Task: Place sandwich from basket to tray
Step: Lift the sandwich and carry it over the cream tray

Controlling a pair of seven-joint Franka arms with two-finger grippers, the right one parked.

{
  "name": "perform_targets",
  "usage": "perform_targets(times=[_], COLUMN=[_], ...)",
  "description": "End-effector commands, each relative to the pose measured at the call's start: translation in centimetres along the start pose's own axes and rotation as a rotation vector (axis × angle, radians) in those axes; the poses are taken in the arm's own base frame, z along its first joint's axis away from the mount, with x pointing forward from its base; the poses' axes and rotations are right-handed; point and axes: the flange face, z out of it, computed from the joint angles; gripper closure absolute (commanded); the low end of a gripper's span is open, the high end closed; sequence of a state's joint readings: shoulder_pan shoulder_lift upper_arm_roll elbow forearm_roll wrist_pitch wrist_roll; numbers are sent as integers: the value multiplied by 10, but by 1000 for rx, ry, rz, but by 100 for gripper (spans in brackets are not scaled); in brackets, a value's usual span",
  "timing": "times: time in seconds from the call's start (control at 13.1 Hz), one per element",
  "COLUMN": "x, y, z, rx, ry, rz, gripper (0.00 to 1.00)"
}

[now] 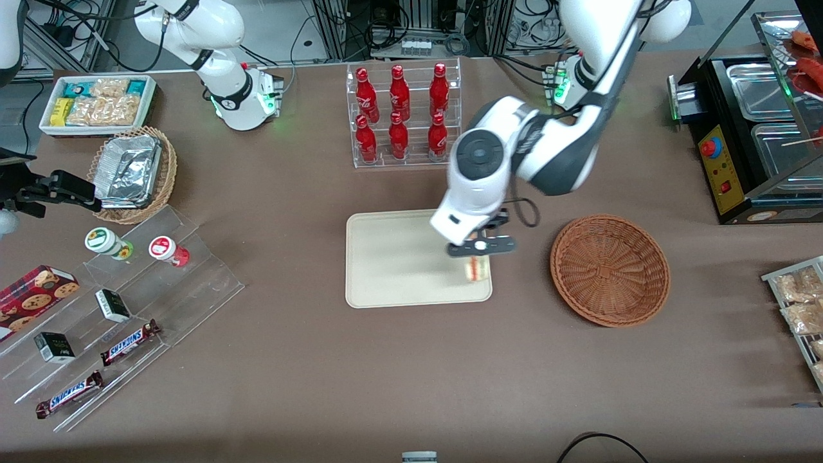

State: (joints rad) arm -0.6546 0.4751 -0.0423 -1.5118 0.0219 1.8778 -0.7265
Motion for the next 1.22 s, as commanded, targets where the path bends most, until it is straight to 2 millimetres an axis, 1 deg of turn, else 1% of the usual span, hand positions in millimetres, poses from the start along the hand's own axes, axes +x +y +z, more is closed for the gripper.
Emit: perform_targets(times=[0.0, 0.08, 0.15, 0.23, 0.3, 0.38, 0.46, 0.53, 0.69, 0.76, 0.91, 1.07, 1.14], x=[-11, -18, -18, -24, -28, -31, -40, -43, -43, -47, -50, -51, -51], y=[49, 64, 72, 90, 98, 102, 112, 118, 124, 128, 130, 130, 130], z=[23, 39, 52, 63, 76, 84, 93, 101, 125, 133, 142, 147, 150], rx=[-32, -31, -43, -58, -53, -50, -42, -47, -54, -49, -37, -31, -29], ry=[27, 27, 37, 52, 49, 45, 41, 47, 54, 54, 47, 42, 40], rz=[45, 45, 47, 68, 70, 63, 80, 87, 55, 55, 60, 44, 31], gripper=[100, 100, 100, 100, 100, 100, 100, 100, 100, 100, 100, 100, 76])
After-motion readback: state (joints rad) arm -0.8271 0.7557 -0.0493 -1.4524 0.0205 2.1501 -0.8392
